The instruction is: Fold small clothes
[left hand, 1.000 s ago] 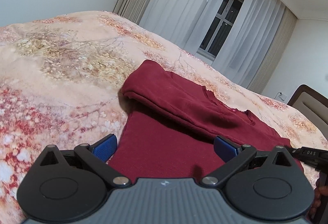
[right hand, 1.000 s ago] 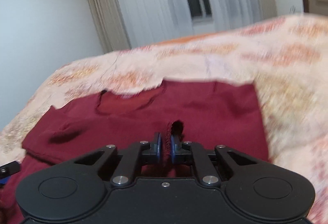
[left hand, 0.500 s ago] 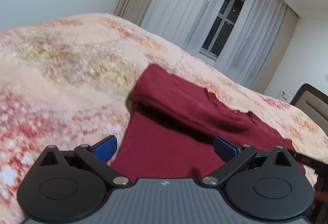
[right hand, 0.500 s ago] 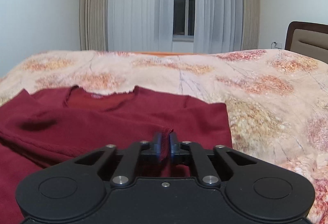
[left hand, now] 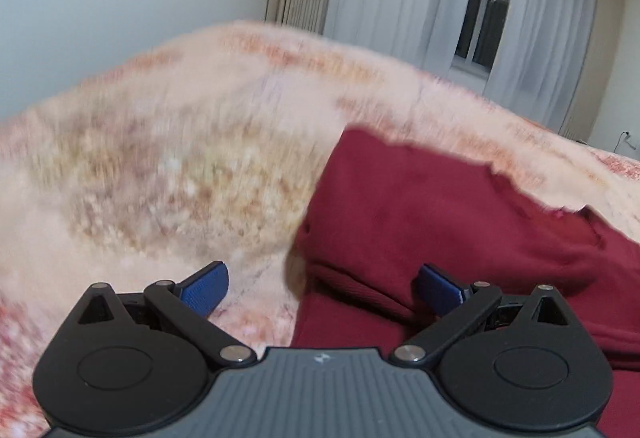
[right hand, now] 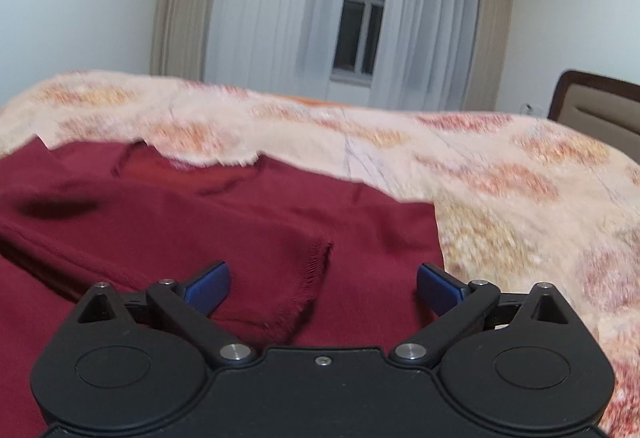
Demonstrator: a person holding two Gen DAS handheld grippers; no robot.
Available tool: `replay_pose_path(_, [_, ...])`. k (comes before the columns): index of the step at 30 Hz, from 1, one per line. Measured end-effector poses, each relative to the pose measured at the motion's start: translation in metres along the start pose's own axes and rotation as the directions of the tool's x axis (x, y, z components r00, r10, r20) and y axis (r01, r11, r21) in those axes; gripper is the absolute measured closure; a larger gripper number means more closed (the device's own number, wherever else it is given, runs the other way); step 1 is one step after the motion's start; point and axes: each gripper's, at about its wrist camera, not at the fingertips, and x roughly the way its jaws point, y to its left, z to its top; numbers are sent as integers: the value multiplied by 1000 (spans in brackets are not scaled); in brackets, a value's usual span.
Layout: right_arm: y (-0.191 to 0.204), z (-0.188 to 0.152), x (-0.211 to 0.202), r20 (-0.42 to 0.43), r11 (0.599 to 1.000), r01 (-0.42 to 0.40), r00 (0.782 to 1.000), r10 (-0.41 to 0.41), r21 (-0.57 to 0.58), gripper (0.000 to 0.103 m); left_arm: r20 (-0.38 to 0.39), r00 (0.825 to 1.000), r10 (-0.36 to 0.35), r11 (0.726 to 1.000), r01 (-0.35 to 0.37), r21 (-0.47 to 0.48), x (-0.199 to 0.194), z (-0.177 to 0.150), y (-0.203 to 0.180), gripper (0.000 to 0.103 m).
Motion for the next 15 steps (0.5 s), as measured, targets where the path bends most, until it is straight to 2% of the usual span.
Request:
replay_pose_path(8, [-4,-7,3,-9,1000,2,1000,-1,31,1,35,999,0,1000,0,13,-1,-7,0,0])
replay_pose_path(12, [-15,-2,-13,-30,997,-38,999,40,70,1,35,998,-54,997,55,-49,-17,2,12,0])
replay_pose_path(15, [-23,-4,-37,-31,993,-83,996,85,80,1,42,997,-61,995,64,-72,-41,3,24,0])
